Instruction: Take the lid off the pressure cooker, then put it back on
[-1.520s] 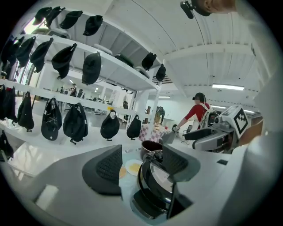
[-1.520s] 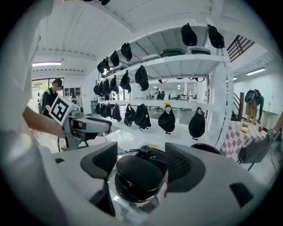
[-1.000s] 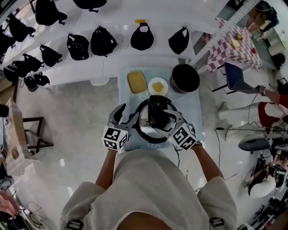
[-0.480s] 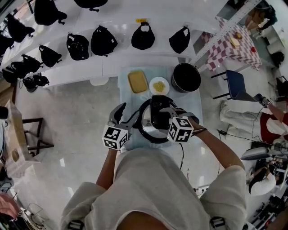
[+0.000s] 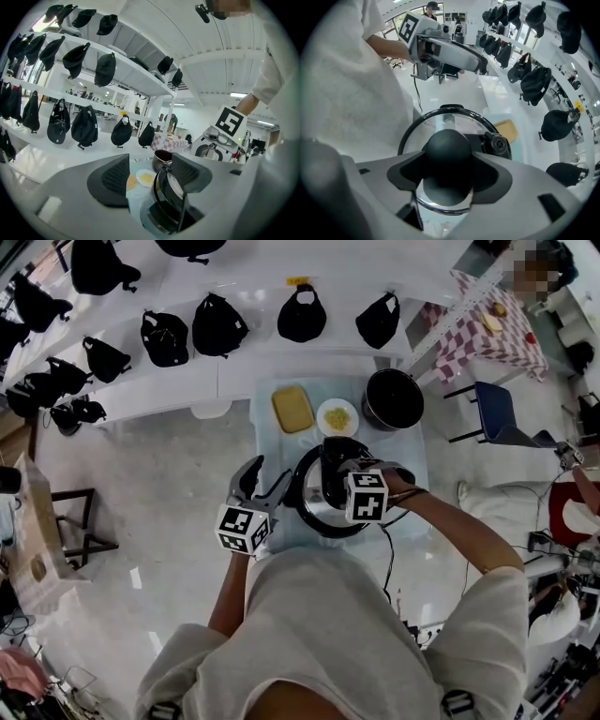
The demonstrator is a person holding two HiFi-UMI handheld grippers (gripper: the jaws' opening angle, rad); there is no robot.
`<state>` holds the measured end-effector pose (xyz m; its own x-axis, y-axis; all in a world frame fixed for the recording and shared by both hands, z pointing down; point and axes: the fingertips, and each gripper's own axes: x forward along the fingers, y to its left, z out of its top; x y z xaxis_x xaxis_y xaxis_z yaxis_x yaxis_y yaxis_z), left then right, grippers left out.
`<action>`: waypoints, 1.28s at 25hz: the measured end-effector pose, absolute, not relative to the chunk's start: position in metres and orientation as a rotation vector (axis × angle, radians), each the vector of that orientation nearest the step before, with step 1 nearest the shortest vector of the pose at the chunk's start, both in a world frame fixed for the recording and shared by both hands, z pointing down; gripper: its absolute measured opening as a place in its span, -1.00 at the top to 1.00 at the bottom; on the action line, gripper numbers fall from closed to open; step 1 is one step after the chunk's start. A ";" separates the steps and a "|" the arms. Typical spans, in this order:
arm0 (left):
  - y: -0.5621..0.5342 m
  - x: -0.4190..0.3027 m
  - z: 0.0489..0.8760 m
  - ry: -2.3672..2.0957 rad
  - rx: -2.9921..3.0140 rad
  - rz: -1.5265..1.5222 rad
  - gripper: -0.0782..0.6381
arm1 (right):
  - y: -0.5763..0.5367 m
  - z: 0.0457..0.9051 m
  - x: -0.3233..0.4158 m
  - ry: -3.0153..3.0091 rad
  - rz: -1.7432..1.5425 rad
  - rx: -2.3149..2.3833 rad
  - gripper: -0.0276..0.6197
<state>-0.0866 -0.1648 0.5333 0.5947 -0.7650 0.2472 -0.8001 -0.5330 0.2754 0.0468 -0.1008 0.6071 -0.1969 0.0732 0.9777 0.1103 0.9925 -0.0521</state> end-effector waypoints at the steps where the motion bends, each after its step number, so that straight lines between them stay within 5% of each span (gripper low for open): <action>1: -0.165 -0.087 0.534 -1.265 2.466 0.135 0.04 | -0.101 0.608 0.047 -1.765 -0.016 -0.140 0.05; 21: -0.168 -0.078 0.525 -1.241 2.498 0.145 0.04 | -0.103 0.607 0.045 -1.736 0.064 -0.078 0.08; 32: -0.166 -0.068 0.524 -1.193 2.533 0.160 0.04 | -0.118 0.607 0.049 -1.738 0.411 0.331 0.08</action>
<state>-0.0682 -0.1664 0.5243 0.6422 -0.7278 0.2407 -0.7655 -0.5923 0.2516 0.0492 -0.1183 0.6071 -0.2022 0.0025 0.9793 -0.4363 0.8951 -0.0923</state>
